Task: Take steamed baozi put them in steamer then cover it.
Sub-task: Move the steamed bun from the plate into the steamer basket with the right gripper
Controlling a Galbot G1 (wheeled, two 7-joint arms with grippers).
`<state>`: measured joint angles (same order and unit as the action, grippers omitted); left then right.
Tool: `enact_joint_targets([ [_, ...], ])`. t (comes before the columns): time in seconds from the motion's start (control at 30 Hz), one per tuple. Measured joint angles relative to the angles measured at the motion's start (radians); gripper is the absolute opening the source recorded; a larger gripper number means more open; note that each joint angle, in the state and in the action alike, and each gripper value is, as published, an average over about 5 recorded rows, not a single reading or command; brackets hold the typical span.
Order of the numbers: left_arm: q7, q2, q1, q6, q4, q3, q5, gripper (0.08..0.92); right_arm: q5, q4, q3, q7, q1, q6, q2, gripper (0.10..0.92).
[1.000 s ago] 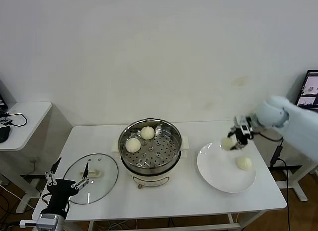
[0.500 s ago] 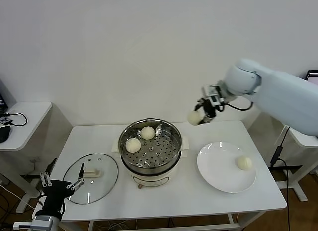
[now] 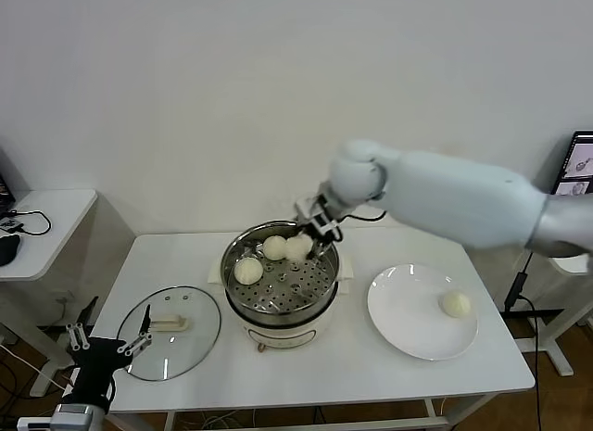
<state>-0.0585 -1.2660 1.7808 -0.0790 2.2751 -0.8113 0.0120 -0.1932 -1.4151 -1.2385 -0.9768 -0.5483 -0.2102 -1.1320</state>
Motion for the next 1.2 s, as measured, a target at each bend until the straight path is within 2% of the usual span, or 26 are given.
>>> enact_joint_targets([
  [0.3,0.0,-0.01,-0.001,0.0,0.001,-0.004,0.0,0.823,0.081,0.01,-0.039,0.012,0.038,0.108,-0.073,0.577],
  [0.77,-0.001,-0.014,-0.002,0.0,0.0,-0.003,0.0,0.823,0.186,0.016,-0.071,0.016,0.069,0.257,-0.105,0.585],
  [0.87,-0.002,-0.014,-0.003,0.0,-0.001,-0.003,0.0,0.823,0.197,0.015,-0.07,0.017,0.069,0.277,-0.107,0.616],
  [1.1,-0.002,-0.011,-0.006,0.001,0.001,-0.005,-0.002,0.823,0.204,0.007,-0.067,0.02,0.058,0.3,-0.103,0.792],
  [1.2,-0.002,-0.008,-0.003,0.001,0.001,-0.005,-0.003,0.823,0.201,0.0,-0.062,0.017,0.045,0.302,-0.092,0.818],
])
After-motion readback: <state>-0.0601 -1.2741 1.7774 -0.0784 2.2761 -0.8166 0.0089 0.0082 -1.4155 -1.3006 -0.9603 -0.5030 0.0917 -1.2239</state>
